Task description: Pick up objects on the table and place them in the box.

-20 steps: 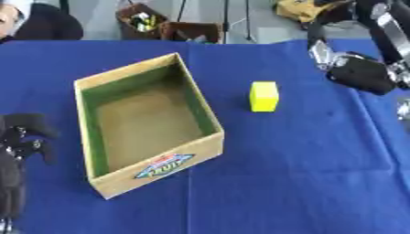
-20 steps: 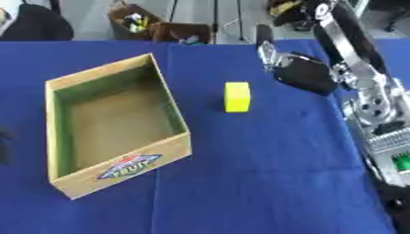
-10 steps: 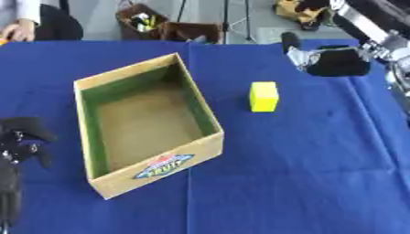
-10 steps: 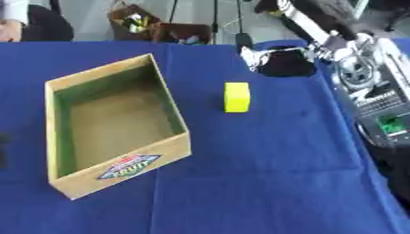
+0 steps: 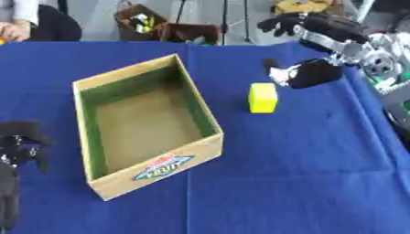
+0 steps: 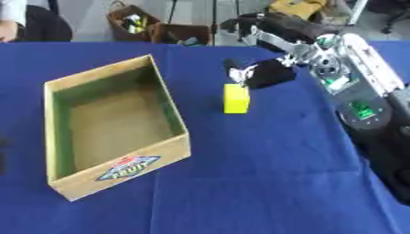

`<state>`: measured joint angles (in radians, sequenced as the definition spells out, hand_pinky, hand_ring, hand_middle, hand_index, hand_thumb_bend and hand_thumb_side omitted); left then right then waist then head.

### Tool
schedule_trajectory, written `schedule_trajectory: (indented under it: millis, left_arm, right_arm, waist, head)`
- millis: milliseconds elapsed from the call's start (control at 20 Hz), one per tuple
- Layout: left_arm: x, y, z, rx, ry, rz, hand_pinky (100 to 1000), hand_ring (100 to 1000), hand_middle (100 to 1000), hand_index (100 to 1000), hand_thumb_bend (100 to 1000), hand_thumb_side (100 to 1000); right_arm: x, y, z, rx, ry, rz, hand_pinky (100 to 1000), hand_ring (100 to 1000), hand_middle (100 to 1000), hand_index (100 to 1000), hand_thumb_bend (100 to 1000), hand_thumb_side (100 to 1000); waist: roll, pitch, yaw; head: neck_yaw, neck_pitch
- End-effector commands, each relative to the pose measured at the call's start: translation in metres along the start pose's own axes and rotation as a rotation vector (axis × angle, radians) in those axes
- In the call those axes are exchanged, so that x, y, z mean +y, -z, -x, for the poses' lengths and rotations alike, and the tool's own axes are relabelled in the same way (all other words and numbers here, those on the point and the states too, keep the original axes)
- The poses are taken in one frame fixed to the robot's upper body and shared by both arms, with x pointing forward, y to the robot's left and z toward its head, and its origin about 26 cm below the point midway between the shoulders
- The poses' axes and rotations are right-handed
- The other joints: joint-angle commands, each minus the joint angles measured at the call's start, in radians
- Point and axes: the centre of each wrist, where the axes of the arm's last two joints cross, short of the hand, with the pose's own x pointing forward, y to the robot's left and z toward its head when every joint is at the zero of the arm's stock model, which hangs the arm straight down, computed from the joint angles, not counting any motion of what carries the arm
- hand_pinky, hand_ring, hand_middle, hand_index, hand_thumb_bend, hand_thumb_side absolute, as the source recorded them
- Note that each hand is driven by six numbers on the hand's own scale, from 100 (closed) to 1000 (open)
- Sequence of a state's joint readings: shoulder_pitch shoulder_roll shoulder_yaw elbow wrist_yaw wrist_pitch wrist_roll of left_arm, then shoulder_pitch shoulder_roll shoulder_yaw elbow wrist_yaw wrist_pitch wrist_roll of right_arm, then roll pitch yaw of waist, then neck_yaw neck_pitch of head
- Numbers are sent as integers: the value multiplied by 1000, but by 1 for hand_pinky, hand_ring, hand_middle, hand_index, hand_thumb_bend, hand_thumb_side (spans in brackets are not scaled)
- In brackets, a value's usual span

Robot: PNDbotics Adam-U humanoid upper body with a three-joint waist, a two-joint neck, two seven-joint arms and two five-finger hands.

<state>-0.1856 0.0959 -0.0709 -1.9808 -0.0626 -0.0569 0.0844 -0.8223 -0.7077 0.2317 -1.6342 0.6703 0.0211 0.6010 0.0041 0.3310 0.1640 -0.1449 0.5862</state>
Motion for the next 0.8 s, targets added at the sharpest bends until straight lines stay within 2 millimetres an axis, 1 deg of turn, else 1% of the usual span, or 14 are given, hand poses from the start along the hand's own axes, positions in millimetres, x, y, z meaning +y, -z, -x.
schedule_trajectory:
  millis: [50,150,300,600,800]
  left_arm:
    - [1,2,-6,-22,10,15,239,502,458,619,100,1000]
    - [1,2,-6,-21,10,17,239,502,458,619,100,1000]
    - [1,2,-6,-21,9,19,239,503,458,619,100,1000]
    - [0,2,-6,-21,7,25,239,503,459,619,100,1000]
    - [0,2,-6,-21,7,27,239,503,459,620,100,1000]
  right_arm:
    - [-11,0,8,23,-36,-27,859,878,891,1000,100,806]
    - [-11,3,10,24,-28,-52,865,885,902,1000,100,873]
    - [-11,7,15,44,-22,-97,876,908,925,1000,100,908]
    - [-11,15,21,88,-32,-163,889,923,938,1000,100,882]
    - [-7,18,28,98,-30,-200,893,934,956,1000,100,846]
  waist:
    - [-2,-21,1]
    - [-3,-21,2]
    - [-3,-22,4]
    - [-4,-23,8]
    - [-4,-20,11]
  head:
    - [-6,-11]
    - [-7,-11]
    - [-8,-12]
    - [-12,-12]
    - [-12,-13]
